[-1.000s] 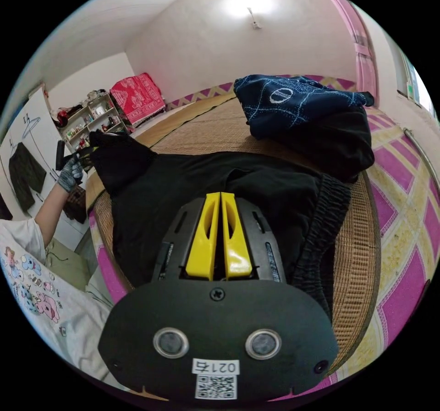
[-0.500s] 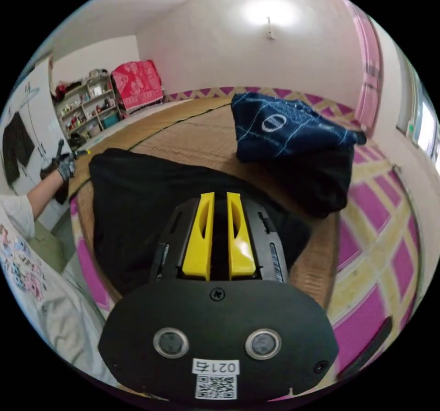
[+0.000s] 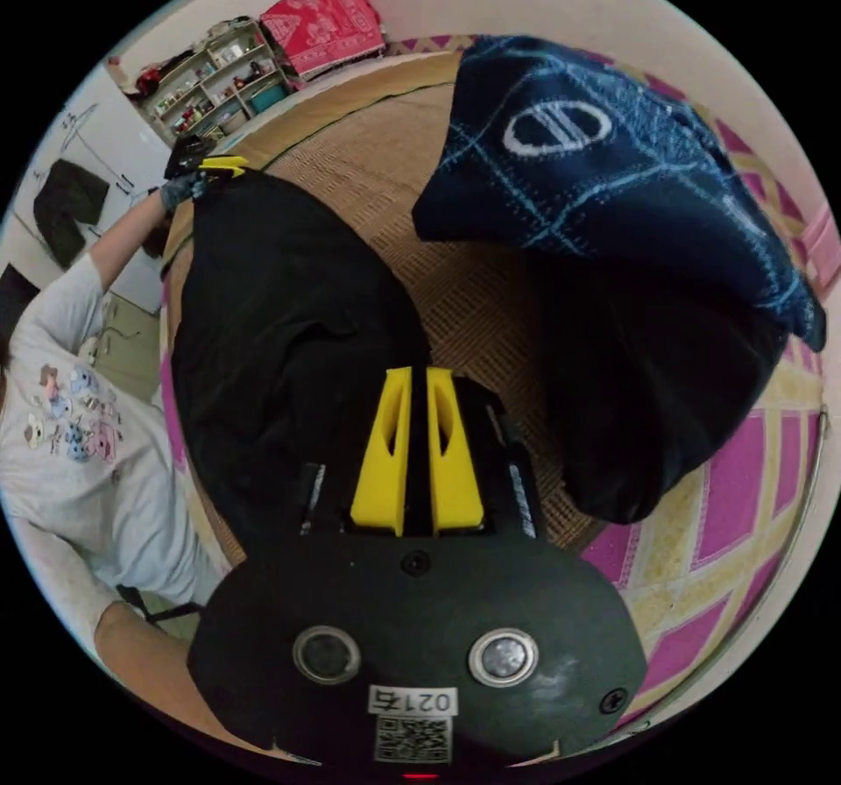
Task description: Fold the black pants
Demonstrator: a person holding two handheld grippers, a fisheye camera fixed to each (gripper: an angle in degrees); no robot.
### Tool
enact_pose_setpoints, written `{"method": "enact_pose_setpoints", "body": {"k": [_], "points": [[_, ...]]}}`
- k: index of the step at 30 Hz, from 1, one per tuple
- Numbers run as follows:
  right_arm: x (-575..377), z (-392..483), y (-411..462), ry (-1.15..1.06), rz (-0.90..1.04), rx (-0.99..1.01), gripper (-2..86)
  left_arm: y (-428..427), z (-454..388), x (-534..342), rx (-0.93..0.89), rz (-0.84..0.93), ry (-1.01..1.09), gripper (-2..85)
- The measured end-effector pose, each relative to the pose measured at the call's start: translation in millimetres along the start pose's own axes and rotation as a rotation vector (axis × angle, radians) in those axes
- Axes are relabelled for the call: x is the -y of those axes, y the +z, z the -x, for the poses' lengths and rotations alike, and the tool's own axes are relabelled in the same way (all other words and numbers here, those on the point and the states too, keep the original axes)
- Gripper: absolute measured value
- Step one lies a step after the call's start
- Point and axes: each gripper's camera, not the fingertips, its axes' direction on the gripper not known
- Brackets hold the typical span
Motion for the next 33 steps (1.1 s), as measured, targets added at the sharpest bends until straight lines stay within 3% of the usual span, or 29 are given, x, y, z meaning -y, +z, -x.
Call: {"method": "enact_pose_setpoints", "body": {"k": [3,7,9,17,20,26,33], "points": [[-17,12,-31,-0.002,-0.151,0.001,0.1,5,10,1,-0.048,0.034,0.027,10.5],[-35,25,-50,-0.002,-0.216,0.0,-0.3,-6,15,-8,-0.1,0.013,0.088,0.6],[-45,32,-61,0.005,-0.253,-0.018,-0.5,-17,17,-15,-0.092,-0.041,0.092,-0.4],[-108,106,-138,-0.118,-0.417,0.006,-0.6,-141,34,-109,-0.236,-0.484,0.055,-1.0],[-166,159,-173,-0.209,-0.501,0.05,-0.7,-189,30,-171,-0.292,-0.56,0.07,-1.0],[-275,238,-166,-0.287,-0.456,0.208,-0.7,-231,14,-290,-0.386,-0.525,0.053,-1.0],[-325,237,-53,-0.093,-0.243,0.325,-0.5,-171,23,-361,-0.452,-0.371,-0.181,-0.9]]}}
